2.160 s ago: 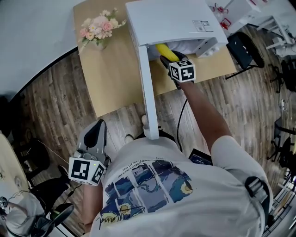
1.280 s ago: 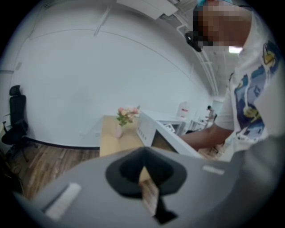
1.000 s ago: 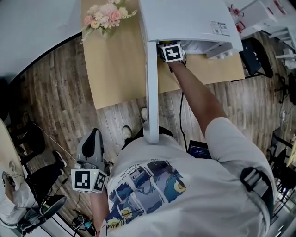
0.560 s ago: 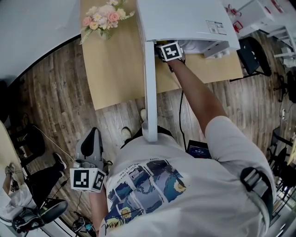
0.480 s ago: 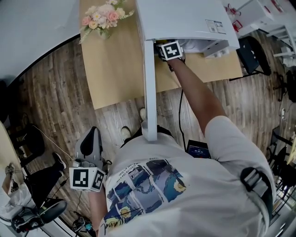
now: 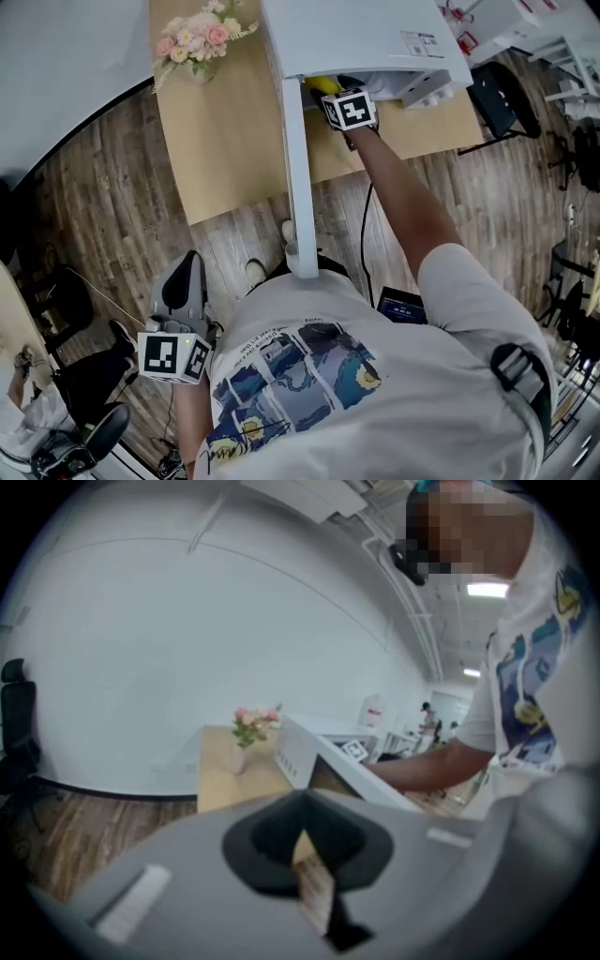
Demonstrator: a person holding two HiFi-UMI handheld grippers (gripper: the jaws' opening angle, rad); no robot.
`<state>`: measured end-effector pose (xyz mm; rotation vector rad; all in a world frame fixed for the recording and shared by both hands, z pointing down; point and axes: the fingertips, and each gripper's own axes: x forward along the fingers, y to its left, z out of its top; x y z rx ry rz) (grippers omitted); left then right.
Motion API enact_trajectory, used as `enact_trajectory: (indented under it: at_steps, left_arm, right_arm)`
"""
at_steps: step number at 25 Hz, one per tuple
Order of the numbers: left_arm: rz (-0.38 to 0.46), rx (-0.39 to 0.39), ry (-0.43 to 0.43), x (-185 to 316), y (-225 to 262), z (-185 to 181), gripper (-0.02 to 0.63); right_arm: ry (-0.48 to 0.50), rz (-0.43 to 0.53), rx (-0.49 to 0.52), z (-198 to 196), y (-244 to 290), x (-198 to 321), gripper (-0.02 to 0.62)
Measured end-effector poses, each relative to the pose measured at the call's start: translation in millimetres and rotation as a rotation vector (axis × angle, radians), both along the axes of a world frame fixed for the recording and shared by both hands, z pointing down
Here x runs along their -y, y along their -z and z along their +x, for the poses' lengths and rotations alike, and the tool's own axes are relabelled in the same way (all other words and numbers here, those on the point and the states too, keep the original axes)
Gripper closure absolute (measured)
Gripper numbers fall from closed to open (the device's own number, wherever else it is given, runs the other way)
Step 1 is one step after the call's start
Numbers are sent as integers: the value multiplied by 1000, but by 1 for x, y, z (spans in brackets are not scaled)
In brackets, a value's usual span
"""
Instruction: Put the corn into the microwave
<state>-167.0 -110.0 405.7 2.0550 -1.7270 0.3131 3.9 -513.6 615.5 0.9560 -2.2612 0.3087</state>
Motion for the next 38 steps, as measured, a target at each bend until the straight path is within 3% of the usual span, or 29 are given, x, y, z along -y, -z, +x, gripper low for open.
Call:
enact_trajectory:
  at_steps: [19,28,38]
  left_arm:
    - [87,-69,-228,-4,9,9,597]
    - [105,-99,-324,-17,5,9,597]
    - [108,-127,-410,-46,1,6,598]
  right_arm:
    - [-100,-39,48,74,42,-135,328]
    - [-146,2,107,85,91,-223,571]
    - [-151,52,190,70,142,-303,586]
